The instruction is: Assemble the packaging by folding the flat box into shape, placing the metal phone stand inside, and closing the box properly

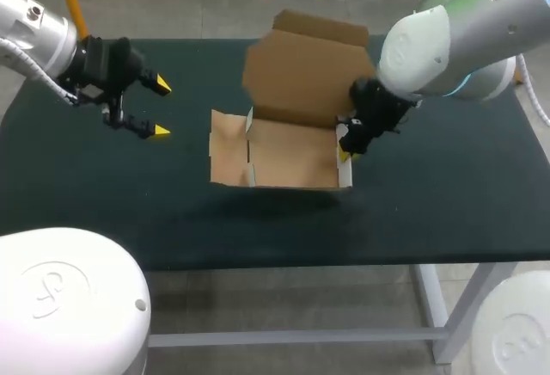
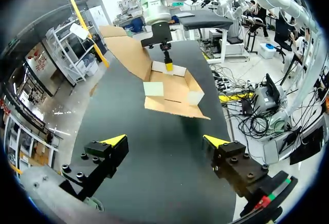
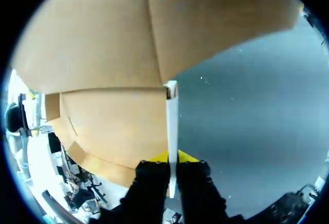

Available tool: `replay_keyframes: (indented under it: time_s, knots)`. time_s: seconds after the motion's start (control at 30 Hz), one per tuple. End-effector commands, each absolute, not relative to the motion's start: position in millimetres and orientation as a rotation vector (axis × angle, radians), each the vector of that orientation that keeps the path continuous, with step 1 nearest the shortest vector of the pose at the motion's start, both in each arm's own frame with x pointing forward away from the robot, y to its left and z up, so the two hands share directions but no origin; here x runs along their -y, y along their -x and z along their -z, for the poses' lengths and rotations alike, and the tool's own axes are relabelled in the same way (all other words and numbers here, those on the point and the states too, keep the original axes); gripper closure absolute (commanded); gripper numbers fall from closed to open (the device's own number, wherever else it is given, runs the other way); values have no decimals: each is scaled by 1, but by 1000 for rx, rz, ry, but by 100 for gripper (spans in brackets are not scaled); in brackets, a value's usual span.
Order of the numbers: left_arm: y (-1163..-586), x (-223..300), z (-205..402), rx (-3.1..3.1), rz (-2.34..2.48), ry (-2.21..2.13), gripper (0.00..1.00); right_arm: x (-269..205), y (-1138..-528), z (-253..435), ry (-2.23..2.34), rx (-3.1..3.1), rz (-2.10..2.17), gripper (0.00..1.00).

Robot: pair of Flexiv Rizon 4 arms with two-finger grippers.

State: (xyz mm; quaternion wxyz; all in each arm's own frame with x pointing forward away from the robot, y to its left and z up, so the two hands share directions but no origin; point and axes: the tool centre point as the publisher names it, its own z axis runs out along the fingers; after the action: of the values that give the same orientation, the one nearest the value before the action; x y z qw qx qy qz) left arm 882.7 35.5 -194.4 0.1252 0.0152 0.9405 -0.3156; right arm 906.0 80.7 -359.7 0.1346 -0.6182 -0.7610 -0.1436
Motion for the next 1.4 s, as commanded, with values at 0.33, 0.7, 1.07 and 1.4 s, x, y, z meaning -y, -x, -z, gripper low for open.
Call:
replay_keyframes:
  time_s: [0.33, 0.7, 1.07, 1.4]
  knots:
    - [-886, -34, 202, -2773, 950, -35, 0, -84, -906, 360, 1803, 2196, 314, 100]
    - [-878, -41, 219, -2815, 982, -4, 0, -92, -895, 374, 1918, 2121, 79, 100]
    - [-875, -36, 237, -2869, 978, -18, 0, -91, -895, 386, 1931, 2065, -129, 100]
    - [-871, -36, 250, -2885, 986, -5, 0, -93, -894, 393, 1962, 2027, -270, 100]
